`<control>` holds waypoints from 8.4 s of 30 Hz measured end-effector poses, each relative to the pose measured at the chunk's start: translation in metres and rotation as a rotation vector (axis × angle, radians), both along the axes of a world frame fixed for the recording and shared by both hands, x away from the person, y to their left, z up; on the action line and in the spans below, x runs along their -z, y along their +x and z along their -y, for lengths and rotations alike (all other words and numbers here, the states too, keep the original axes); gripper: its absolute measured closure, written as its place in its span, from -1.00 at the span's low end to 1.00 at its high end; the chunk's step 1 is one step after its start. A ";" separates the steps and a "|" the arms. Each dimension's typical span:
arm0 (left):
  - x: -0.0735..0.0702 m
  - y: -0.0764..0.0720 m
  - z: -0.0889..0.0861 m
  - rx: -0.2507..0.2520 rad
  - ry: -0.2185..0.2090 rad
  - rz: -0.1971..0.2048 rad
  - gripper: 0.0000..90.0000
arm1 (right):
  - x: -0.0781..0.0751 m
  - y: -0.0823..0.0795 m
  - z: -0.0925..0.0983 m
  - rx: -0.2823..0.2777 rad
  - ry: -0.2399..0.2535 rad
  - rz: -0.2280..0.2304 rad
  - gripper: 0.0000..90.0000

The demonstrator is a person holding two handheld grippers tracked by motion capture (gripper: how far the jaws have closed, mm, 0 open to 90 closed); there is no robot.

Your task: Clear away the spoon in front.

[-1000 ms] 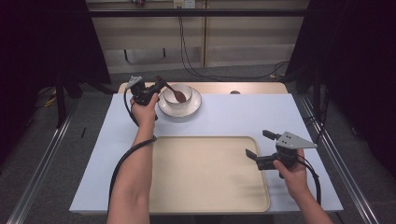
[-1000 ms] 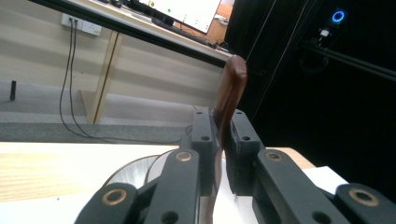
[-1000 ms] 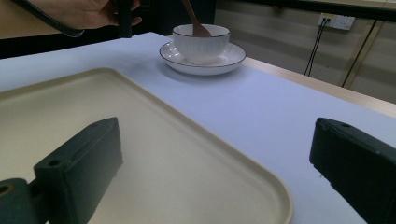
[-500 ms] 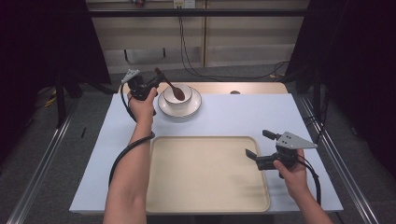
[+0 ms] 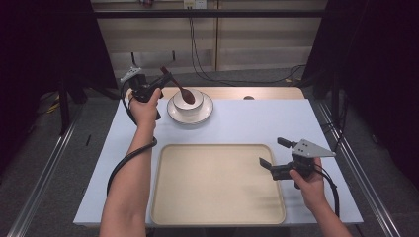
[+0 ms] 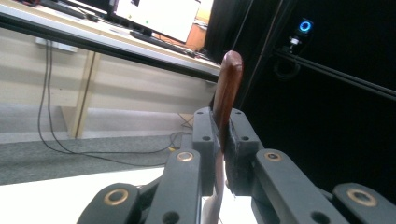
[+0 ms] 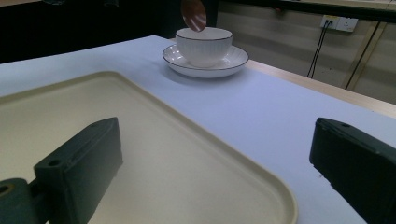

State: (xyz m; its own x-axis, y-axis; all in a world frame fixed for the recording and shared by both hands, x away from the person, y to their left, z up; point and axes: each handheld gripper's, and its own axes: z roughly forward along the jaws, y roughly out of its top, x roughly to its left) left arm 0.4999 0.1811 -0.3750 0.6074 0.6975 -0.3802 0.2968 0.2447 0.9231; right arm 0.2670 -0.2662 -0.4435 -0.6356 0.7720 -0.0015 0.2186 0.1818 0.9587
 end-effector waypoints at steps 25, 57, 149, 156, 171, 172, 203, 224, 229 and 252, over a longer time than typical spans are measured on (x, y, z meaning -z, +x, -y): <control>-0.023 -0.034 -0.009 0.160 -0.010 -0.018 0.87 | -0.001 -0.001 -0.002 -0.027 0.005 -0.002 -0.95; -0.011 -0.066 -0.002 0.308 0.064 -0.058 0.87 | 0.000 -0.001 -0.003 -0.039 -0.004 -0.002 -0.95; 0.023 -0.156 0.030 0.608 0.081 -0.143 0.87 | 0.000 -0.002 -0.011 -0.075 -0.015 0.009 -0.95; 0.028 -0.161 0.031 0.621 0.075 -0.156 0.87 | 0.000 -0.003 -0.011 -0.074 -0.015 0.007 -0.95; 0.030 -0.171 0.034 0.628 0.081 -0.156 0.87 | 0.000 -0.002 -0.013 -0.091 -0.019 0.010 -0.95; 0.030 -0.172 0.034 0.629 0.083 -0.155 0.87 | 0.000 -0.002 -0.013 -0.092 -0.019 0.011 -0.95; 0.044 -0.177 0.040 0.681 0.105 -0.213 0.86 | -0.001 -0.002 -0.013 -0.104 -0.025 0.005 -0.95; 0.051 -0.175 0.041 0.659 0.173 -0.204 0.69 | 0.000 -0.001 -0.014 -0.107 -0.031 0.005 -0.95; 0.051 -0.174 0.039 0.641 0.176 -0.206 0.57 | 0.000 -0.001 -0.014 -0.110 -0.033 -0.002 -0.95; 0.055 -0.160 0.037 0.516 0.293 -0.152 0.05 | 0.001 0.000 -0.019 -0.124 -0.050 0.003 -0.95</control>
